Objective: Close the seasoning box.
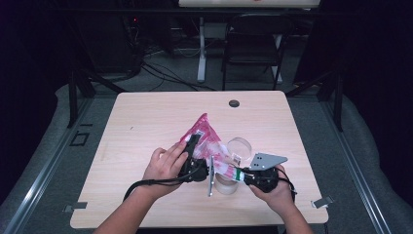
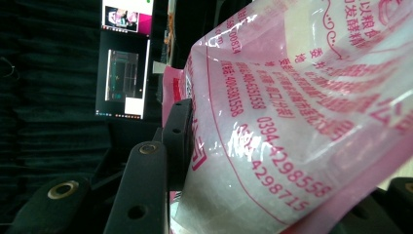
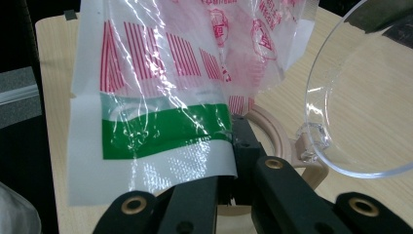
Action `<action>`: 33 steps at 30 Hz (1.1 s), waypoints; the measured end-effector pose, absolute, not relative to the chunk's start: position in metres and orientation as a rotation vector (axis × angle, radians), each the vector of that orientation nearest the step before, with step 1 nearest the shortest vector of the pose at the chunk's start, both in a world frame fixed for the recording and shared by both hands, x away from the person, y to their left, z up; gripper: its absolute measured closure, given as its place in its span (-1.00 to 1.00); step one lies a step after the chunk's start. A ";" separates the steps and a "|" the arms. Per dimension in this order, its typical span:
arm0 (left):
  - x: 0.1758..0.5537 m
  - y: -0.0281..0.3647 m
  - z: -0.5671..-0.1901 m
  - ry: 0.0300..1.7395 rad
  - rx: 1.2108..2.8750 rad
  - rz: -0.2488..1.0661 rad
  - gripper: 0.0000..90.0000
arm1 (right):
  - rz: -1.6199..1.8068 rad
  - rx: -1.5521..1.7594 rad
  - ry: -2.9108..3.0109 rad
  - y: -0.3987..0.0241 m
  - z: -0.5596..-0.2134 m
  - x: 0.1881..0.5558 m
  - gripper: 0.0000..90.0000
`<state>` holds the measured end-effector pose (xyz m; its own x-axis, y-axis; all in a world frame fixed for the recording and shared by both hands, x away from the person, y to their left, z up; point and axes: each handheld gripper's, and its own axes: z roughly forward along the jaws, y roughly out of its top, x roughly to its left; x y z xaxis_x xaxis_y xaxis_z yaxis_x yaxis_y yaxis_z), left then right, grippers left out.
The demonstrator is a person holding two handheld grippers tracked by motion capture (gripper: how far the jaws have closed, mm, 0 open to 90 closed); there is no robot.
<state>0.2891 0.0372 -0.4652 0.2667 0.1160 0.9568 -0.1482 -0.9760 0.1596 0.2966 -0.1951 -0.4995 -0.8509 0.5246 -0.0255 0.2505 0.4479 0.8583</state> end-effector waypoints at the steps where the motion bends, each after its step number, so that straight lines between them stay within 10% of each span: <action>1: 0.289 0.037 -0.465 -0.031 2.319 1.781 0.41 | 1.360 0.666 2.415 -0.195 -0.499 0.297 1.00; 33: 0.289 0.034 -0.464 -0.059 2.345 1.792 0.41 | 1.343 0.666 2.426 -0.194 -0.501 0.297 1.00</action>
<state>0.2889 0.0344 -0.4645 0.2689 0.0829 0.9596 -0.1460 -0.9813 0.1257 0.2972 -0.1937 -0.5010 -0.8515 0.5237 -0.0281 0.2540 0.4587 0.8515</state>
